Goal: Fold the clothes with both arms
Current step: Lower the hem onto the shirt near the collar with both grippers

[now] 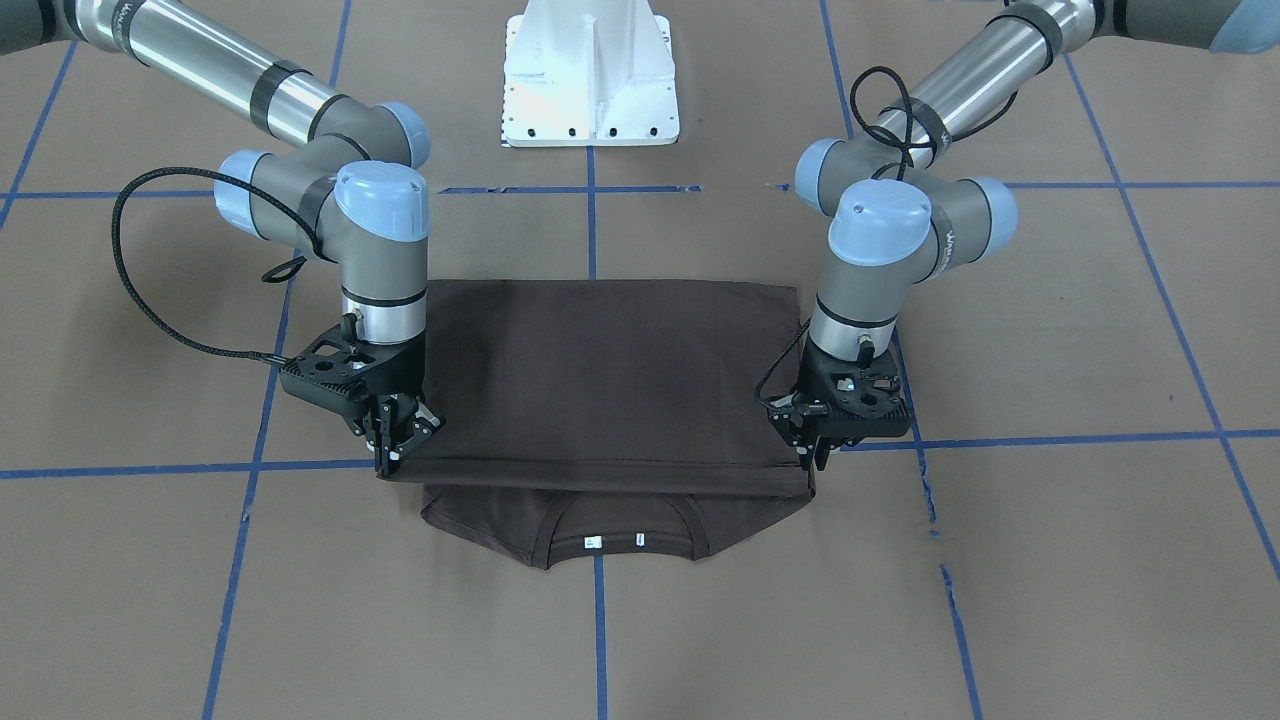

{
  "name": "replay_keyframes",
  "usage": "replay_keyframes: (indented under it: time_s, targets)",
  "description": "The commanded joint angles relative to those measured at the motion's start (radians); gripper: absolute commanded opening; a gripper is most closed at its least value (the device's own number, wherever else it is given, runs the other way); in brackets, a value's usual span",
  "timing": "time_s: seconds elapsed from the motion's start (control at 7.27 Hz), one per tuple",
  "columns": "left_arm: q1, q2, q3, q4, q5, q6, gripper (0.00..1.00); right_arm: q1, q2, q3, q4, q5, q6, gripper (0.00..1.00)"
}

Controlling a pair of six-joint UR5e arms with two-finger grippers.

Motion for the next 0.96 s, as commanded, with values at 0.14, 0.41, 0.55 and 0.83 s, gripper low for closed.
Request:
replay_keyframes:
  time_s: [0.14,0.41,0.55,0.83]
  targets:
    - [0.007,0.141,-0.199,-0.047,-0.02,0.072,1.0,0.038,-0.009,0.072,0.004,0.124,-0.193,1.0]
    - [0.042,0.309,-0.368,-0.05,-0.078,0.025,1.0,0.038,-0.023,0.108,0.004,0.131,-0.193,1.0]
    - [0.088,0.373,-0.417,-0.05,-0.074,-0.024,1.0,0.038,-0.026,0.108,0.004,0.131,-0.193,1.0]
    - [0.176,0.398,-0.43,-0.071,-0.048,-0.177,0.57,0.038,-0.029,0.111,0.006,0.13,-0.189,1.0]
